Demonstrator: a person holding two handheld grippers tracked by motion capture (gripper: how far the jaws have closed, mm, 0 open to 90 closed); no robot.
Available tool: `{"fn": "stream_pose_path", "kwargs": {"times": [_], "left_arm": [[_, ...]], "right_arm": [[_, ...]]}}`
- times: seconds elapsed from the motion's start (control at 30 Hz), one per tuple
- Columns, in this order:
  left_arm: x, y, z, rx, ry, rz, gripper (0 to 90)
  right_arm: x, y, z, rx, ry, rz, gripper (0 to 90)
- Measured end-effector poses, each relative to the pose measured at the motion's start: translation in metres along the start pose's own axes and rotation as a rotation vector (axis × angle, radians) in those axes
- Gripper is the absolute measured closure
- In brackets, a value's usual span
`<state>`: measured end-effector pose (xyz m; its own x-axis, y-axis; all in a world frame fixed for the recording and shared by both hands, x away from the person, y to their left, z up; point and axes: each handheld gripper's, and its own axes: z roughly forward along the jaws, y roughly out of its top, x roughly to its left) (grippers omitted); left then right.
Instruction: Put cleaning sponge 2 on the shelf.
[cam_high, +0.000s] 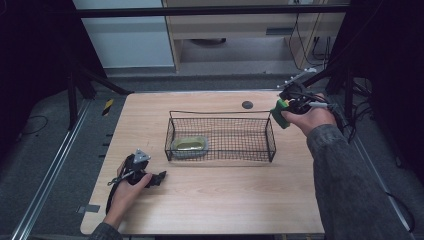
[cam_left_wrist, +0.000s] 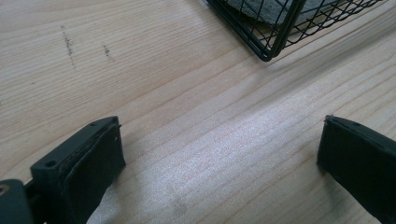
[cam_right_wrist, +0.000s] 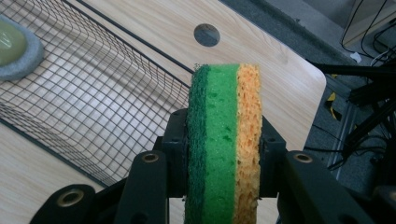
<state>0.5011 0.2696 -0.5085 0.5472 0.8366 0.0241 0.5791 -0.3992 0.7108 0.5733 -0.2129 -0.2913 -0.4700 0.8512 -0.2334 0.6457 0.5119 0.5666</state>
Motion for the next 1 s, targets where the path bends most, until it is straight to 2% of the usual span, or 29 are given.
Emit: {"fn": "stream_pose_path", "kwargs": {"times": [0.27, 0.77, 1.0], "left_arm": [[0.0, 0.0, 0.0, 0.0, 0.0, 0.0, 0.0], [0.0, 0.0, 0.0, 0.0, 0.0, -0.001, 0.0], [0.0, 0.0, 0.0, 0.0, 0.0, 0.0, 0.0]], "right_arm": [[0.008, 0.014, 0.009, -0.005, 0.009, -0.006, 65.0], [0.019, 0.019, 0.02, 0.012, 0.011, -0.032, 65.2], [0.025, 0.02, 0.033, 0.026, 0.015, -0.053, 65.1]]}}
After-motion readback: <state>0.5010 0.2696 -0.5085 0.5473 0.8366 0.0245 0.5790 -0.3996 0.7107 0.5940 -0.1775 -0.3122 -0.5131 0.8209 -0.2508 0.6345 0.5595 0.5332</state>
